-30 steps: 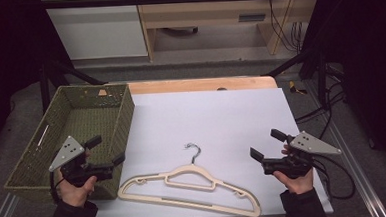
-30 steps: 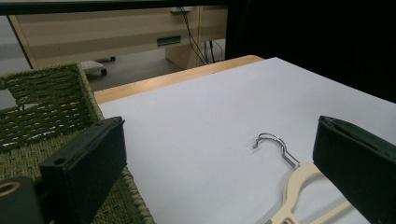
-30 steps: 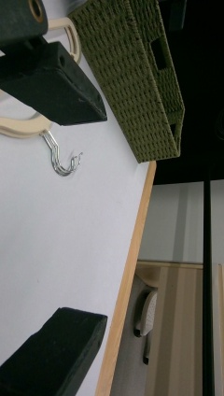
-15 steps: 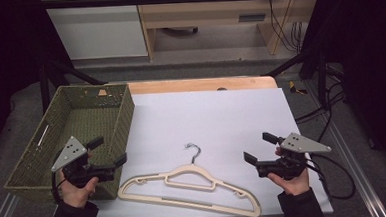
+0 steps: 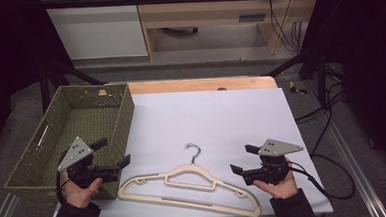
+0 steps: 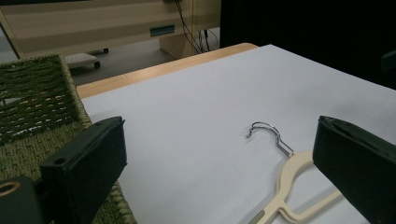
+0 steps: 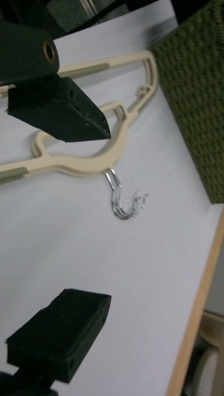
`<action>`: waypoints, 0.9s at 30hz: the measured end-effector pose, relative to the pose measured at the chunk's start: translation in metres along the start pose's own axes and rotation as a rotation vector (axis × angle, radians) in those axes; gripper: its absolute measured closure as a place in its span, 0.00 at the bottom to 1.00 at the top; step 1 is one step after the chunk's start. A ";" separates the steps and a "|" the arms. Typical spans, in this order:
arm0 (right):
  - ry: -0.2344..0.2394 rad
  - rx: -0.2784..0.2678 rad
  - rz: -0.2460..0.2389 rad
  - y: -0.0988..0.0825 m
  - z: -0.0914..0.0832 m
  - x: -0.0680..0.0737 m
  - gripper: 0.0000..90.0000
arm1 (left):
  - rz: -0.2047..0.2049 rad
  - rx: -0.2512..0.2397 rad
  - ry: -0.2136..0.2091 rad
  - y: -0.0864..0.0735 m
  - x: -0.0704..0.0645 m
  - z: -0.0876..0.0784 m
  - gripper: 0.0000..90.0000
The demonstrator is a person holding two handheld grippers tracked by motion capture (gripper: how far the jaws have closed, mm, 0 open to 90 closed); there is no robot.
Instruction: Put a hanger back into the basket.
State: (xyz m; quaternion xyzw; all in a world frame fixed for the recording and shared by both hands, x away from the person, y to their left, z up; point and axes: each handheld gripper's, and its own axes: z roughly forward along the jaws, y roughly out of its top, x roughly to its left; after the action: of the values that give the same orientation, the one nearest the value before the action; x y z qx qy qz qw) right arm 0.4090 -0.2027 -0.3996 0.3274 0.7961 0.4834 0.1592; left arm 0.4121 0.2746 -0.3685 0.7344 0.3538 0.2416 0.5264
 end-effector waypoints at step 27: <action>0.104 0.384 -0.112 -0.035 0.056 0.018 0.56 | 0.016 0.030 -0.028 -0.002 -0.009 0.009 0.04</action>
State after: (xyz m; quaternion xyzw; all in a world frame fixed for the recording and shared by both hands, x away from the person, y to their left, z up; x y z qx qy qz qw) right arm 0.4147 -0.1640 -0.4556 0.2815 0.8979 0.3291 0.0794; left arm 0.4120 0.2623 -0.3728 0.7484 0.3442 0.2302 0.5182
